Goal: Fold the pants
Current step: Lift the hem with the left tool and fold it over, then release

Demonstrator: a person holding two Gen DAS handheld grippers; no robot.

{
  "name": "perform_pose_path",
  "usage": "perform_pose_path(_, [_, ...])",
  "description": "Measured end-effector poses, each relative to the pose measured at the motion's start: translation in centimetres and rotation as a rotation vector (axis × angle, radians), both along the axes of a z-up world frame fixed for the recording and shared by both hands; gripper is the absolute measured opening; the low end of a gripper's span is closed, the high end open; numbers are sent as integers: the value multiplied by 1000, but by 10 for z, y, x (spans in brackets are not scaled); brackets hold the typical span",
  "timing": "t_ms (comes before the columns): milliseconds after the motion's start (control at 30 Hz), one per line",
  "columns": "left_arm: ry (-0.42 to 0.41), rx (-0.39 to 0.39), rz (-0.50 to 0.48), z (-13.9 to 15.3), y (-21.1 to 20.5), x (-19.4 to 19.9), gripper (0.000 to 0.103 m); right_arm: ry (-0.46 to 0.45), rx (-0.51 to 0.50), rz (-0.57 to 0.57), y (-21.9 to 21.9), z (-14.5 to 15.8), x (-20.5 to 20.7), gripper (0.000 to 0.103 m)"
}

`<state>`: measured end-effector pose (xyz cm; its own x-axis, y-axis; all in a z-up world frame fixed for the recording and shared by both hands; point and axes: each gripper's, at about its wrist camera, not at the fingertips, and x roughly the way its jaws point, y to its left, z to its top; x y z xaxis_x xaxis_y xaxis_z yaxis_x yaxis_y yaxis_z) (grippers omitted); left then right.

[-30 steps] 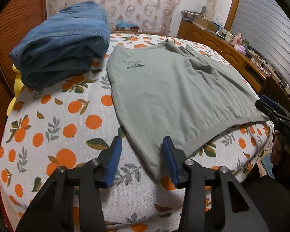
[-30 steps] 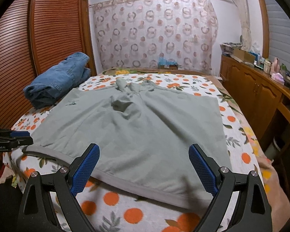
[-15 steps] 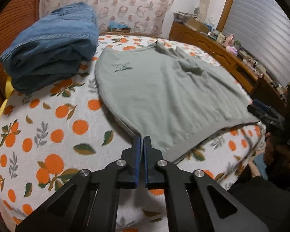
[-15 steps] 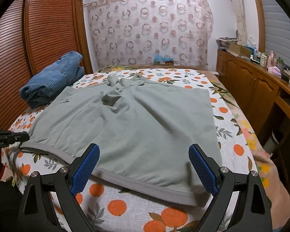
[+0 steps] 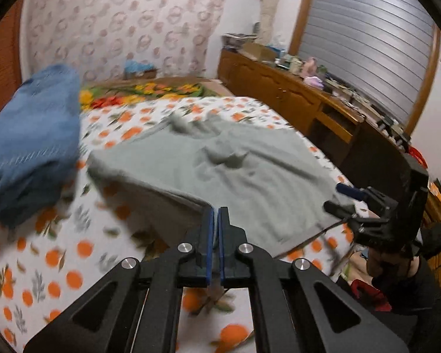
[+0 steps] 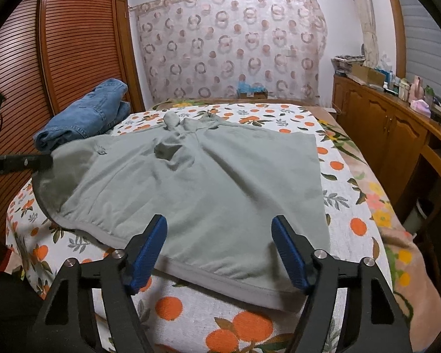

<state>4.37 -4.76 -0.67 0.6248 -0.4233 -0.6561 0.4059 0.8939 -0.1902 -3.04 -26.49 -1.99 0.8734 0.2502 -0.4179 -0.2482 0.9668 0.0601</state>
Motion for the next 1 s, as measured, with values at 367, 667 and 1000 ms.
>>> perform_pose_path(367, [-14,11,-92,11,-47,29,4,-4,1,-19,-5,8,-1,48])
perform_pose_path(667, [-14,-9,-161,20,-86,43,4,-4,14,-32,-7,11,0,38])
perform_pose_path(1000, [-49,34,-112,25,-90,53,8,13,30,-11,-8,9,4,27])
